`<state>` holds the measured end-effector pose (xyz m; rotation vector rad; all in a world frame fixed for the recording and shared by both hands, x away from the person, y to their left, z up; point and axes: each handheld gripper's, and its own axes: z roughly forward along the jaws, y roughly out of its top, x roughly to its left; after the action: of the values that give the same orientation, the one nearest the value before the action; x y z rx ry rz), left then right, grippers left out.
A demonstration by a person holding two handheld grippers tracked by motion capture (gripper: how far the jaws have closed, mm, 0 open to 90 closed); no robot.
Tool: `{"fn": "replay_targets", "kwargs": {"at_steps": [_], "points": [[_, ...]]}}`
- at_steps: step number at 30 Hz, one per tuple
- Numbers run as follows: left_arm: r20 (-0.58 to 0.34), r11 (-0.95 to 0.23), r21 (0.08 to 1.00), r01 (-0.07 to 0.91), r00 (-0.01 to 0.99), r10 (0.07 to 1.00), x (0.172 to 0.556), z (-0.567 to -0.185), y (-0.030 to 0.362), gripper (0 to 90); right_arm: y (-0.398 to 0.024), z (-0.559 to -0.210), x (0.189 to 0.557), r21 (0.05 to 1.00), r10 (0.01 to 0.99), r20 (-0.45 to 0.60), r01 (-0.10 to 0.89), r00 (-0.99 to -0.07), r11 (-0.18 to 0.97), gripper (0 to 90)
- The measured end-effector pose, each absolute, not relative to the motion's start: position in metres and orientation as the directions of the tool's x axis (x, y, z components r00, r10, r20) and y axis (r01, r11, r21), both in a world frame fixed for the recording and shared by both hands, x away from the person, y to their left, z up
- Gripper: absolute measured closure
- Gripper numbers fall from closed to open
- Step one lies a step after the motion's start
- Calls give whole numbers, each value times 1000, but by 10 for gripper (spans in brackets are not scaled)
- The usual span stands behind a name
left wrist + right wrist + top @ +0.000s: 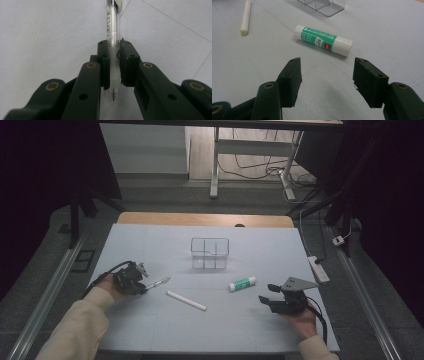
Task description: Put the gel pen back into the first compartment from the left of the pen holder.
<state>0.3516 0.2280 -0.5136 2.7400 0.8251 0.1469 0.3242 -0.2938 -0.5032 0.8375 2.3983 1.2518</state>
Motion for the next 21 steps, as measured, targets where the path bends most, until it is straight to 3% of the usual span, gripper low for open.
{"fn": "replay_targets", "kwargs": {"at_steps": [5, 11, 21], "points": [[29, -797, 297, 526, 829, 558, 349, -514, 228, 800, -294, -503, 324, 821, 625, -7, 352, -780, 449, 392], [4, -760, 351, 547, 811, 585, 346, -516, 235, 801, -295, -502, 324, 822, 627, -7, 353, -779, 448, 392], [41, -723, 441, 532, 793, 608, 334, -508, 238, 801, -295, -502, 324, 827, 630, -8, 350, -777, 441, 392]]}}
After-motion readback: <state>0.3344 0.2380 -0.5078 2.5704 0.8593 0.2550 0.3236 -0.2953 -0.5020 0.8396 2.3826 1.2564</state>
